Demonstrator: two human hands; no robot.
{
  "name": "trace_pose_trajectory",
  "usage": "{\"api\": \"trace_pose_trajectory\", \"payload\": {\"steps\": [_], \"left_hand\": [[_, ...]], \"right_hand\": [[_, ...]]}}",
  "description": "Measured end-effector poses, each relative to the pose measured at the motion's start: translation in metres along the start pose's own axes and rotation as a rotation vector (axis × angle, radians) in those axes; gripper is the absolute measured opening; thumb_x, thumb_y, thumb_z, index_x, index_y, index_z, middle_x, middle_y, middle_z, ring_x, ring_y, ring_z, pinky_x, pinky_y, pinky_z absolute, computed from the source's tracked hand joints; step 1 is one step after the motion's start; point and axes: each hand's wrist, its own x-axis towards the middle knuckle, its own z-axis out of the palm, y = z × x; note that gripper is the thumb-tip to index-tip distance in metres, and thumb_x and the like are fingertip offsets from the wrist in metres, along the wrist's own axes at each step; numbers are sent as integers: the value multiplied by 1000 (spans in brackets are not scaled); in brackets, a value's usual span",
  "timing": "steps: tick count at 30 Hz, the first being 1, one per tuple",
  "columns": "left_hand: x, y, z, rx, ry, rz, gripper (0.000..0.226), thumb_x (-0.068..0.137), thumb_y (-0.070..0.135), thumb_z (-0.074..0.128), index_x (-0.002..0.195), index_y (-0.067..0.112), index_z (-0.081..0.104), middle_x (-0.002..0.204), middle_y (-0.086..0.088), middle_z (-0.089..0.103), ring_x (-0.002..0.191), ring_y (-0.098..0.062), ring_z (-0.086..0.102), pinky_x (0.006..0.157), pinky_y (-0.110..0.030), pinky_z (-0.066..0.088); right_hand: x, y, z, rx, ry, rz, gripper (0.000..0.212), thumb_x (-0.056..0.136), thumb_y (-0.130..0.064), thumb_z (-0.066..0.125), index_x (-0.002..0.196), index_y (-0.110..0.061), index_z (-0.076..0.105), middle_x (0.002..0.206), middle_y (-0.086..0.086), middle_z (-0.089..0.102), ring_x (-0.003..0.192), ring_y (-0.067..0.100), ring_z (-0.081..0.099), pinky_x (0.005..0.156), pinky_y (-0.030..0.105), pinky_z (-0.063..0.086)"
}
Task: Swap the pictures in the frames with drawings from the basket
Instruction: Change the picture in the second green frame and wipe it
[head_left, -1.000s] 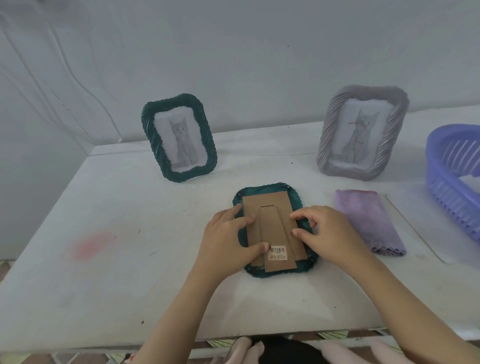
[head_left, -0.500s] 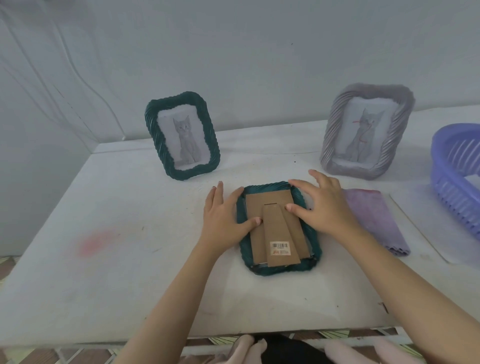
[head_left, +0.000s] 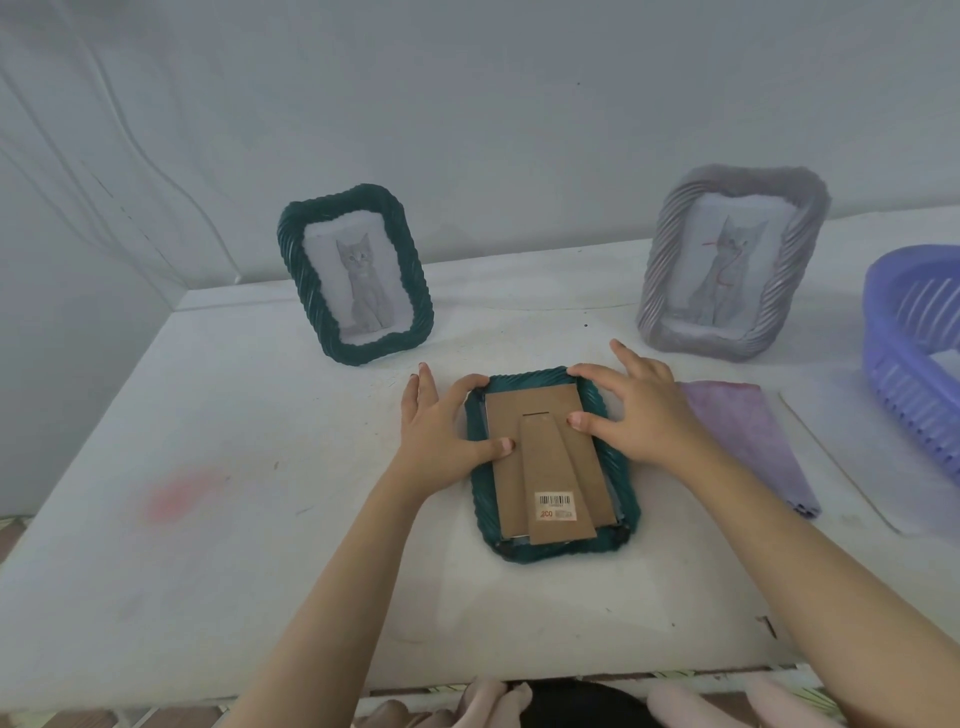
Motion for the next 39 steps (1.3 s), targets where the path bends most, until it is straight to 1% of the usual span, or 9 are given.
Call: {"api": "trace_pose_trajectory", "payload": {"steps": [5, 11, 19, 24, 28, 31, 34, 36, 39], "left_hand": [[4, 4, -3, -11, -40, -45, 67, 69, 34, 77, 124, 44, 40, 155, -13, -14, 141, -25, -21, 113, -43, 2], [7, 9, -7, -24, -76, -90, 61, 68, 30, 79, 117, 43, 46, 156, -9, -11, 142, -25, -17, 113, -43, 2], [5, 9, -7, -20, -38, -62, 53, 66, 31, 80, 108, 42, 50, 156, -6, -11, 142, -27, -14, 113, -46, 4], [-4, 2, -2, 13, 30, 40, 59, 68, 39, 78, 119, 42, 51, 157, -1, -6, 143, -22, -8, 114, -44, 8], [-20, -6, 5, -74, 149, 198, 52, 73, 33, 76, 118, 45, 54, 151, 8, 24, 137, -11, 18, 107, -29, 20], [-27, -7, 7, -68, 179, 312, 36, 79, 18, 71, 105, 42, 63, 139, 13, 39, 128, -5, 32, 105, -25, 26], [-35, -5, 9, -43, 145, 392, 31, 84, 15, 64, 98, 43, 66, 132, 15, 45, 123, -3, 37, 102, -24, 31], [-43, -2, 8, -23, 71, 414, 26, 85, 27, 58, 102, 45, 65, 136, 16, 43, 125, -1, 35, 102, -20, 28], [-53, 0, 6, 55, -64, 444, 30, 82, 38, 55, 110, 44, 64, 144, 16, 35, 130, 2, 27, 105, -16, 22]], "right_hand": [[4, -2, -1, -36, -24, -17, 45, 82, -51, 59, 125, -46, 45, 157, 5, 9, 139, 30, 14, 109, 41, 18], [1, -1, 0, 5, -5, -6, 46, 81, -50, 60, 125, -46, 46, 156, 4, 13, 138, 28, 16, 110, 40, 16], [-2, -2, 0, 77, 15, -2, 47, 80, -45, 64, 125, -43, 50, 156, 2, 15, 139, 26, 15, 111, 40, 14], [-7, -2, 2, 91, 27, -5, 48, 82, -45, 63, 128, -42, 49, 156, 3, 15, 139, 26, 14, 112, 39, 13], [-12, -2, 2, 89, 75, -26, 49, 82, -45, 62, 129, -39, 48, 155, 6, 18, 139, 26, 16, 112, 39, 15], [-21, -2, 4, 87, 113, -158, 37, 87, -39, 57, 124, -35, 55, 152, 3, 26, 137, 23, 23, 110, 37, 19], [-35, 1, 4, 163, 127, -233, 26, 90, -34, 54, 115, -36, 62, 149, -2, 32, 136, 16, 27, 109, 33, 21], [-46, 4, 0, 173, 99, -258, 25, 88, -34, 57, 112, -40, 62, 149, -6, 30, 135, 12, 25, 109, 30, 20], [-63, 10, -12, 132, -15, -309, 32, 82, -38, 65, 112, -48, 59, 149, -15, 22, 135, 6, 22, 109, 26, 18]]}}
